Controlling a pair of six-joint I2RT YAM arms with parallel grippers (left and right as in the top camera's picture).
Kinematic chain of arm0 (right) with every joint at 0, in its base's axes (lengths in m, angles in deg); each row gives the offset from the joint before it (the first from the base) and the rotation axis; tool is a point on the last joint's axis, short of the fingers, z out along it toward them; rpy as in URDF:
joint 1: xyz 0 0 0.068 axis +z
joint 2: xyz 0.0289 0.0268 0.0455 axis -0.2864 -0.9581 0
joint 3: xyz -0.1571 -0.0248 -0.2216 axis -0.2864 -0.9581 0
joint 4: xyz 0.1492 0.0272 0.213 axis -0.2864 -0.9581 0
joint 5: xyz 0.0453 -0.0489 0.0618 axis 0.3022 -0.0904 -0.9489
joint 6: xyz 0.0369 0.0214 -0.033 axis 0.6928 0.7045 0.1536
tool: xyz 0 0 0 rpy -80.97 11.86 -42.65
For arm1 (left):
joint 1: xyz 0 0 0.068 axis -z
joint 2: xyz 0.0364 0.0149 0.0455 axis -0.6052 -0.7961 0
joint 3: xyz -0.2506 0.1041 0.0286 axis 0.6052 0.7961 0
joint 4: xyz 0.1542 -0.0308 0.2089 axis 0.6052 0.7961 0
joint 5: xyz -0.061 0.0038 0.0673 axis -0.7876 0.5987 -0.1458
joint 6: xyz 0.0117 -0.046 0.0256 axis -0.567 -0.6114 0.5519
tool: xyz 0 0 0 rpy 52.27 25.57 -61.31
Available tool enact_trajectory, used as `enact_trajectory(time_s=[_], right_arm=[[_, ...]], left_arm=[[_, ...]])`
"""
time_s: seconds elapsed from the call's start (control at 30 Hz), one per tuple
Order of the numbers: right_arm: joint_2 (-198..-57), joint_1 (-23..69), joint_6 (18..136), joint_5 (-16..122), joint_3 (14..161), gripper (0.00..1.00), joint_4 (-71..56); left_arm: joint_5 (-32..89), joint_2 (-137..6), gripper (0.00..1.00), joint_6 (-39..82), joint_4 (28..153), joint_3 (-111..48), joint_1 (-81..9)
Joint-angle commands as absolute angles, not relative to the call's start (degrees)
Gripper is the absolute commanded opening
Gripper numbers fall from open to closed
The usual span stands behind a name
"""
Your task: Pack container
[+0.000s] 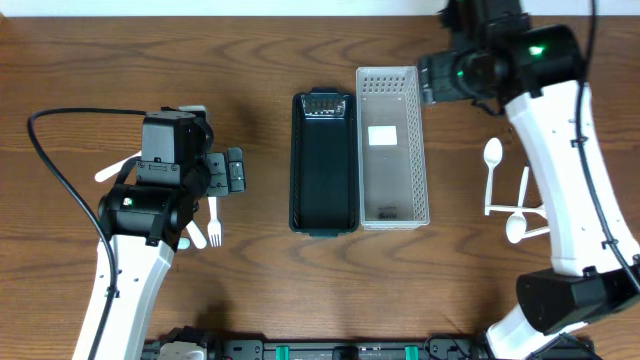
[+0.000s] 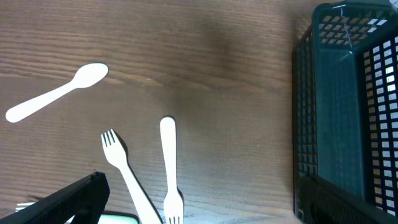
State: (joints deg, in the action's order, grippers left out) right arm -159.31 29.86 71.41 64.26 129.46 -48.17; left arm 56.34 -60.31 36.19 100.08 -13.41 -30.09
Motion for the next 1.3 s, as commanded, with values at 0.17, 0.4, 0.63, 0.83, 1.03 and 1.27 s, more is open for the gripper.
enact_trajectory(time_s=[0.17,0.4,0.63,0.83,1.03,1.27], right_arm=[[-154.98,25.81,75.08,64.96,130.64,0.99,-48.09],[-153.82,25.55,75.01,65.16,130.64,0.99,-48.07],[-153.73,25.42,75.08,65.20,130.61,0.99,-48.15],[-153.67,23.89,80.17,68.24,130.61,0.99,-49.14],[-153.73,20.20,83.58,69.03,130.59,0.99,-49.88],[-154.63,13.81,93.09,77.27,127.42,0.99,-54.93]], left_arm=[[57.02,-59.96,0.99,36.49,100.08,-14.63,-30.44],[57.02,-59.96,0.98,36.49,100.08,-14.63,-30.44],[56.97,-59.13,0.98,36.49,100.32,-14.65,-30.44],[57.00,-56.20,0.98,36.47,104.25,-16.84,-30.98],[56.97,-54.96,0.98,36.01,108.12,-18.06,-32.95],[56.97,-54.85,0.98,36.03,110.59,-18.06,-34.09]])
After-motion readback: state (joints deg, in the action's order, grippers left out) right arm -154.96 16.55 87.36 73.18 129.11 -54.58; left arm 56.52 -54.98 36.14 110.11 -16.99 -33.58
